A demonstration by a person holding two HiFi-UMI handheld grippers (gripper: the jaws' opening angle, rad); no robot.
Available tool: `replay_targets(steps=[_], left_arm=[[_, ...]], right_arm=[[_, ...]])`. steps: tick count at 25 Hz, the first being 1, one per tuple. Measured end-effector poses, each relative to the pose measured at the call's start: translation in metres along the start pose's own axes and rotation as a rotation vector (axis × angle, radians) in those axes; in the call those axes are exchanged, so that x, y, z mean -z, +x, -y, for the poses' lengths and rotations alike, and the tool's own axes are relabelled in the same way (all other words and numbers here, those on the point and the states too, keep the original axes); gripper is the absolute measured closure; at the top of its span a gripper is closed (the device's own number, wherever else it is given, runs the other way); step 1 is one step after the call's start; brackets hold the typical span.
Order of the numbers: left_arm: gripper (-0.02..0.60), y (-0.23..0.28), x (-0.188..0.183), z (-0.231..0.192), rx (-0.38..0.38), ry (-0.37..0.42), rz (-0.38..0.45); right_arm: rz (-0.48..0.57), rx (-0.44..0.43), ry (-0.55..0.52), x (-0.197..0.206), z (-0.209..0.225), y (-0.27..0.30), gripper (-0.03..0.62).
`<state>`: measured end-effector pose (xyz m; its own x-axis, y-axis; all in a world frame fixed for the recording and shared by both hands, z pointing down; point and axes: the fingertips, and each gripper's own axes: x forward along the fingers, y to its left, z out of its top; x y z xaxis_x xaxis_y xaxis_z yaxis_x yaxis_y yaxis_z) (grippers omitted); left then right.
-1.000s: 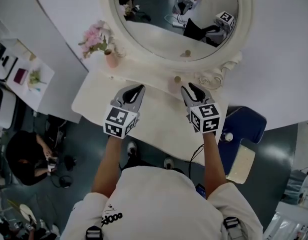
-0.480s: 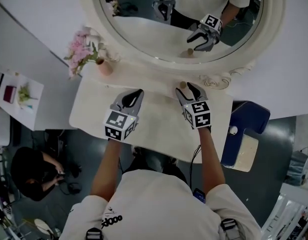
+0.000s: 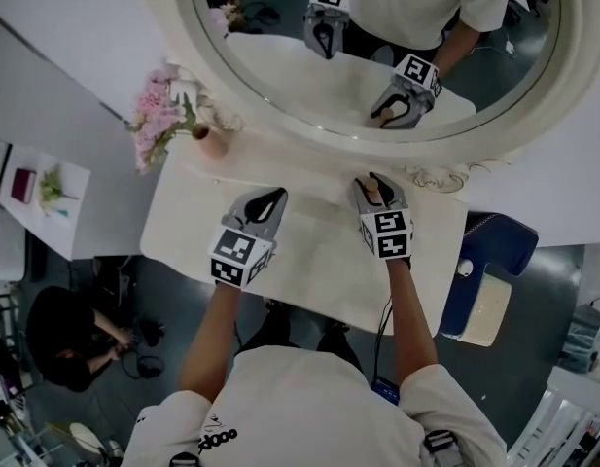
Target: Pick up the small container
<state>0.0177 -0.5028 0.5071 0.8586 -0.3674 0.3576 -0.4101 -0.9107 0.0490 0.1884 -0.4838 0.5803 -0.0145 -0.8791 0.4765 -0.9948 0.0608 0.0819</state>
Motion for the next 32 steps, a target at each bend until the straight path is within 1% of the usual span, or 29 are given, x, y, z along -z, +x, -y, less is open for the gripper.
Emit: replay_targets(steps=[3, 7, 11, 16, 23, 28, 32], left_arm=[[0.565, -0.004, 0.000, -0.001, -0.004, 0.007, -0.004], [0.565, -0.008, -0.004, -0.002, -0.010, 0.016, 0.007], [0.565, -0.010, -0.014, 0.000, -0.007, 0.030, 0.033], [0.565, -0.012, -0.036, 0.010, 0.002, 0.063, 0.077], [0.565, -0.016, -0.075, 0.043, 0.039, 0.121, 0.160], [0.565, -0.026, -0.091, 0.068, 0.078, 0.169, 0.191], [0.565, -0.036, -0.104, 0.083, 0.099, 0.204, 0.214]], right_arm=[[-0.001, -0.005, 0.013, 0.000, 0.002, 0.001, 0.462], [-0.026, -0.009, 0.079, 0.002, 0.005, -0.003, 0.468], [-0.020, -0.004, 0.072, 0.001, 0.006, -0.022, 0.468], [0.024, 0.012, 0.052, -0.018, 0.014, -0.065, 0.468], [0.079, 0.069, -0.024, -0.054, 0.027, -0.146, 0.468], [0.127, 0.094, -0.018, -0.074, 0.024, -0.196, 0.468], [0.160, 0.105, -0.021, -0.089, 0.017, -0.223, 0.468]])
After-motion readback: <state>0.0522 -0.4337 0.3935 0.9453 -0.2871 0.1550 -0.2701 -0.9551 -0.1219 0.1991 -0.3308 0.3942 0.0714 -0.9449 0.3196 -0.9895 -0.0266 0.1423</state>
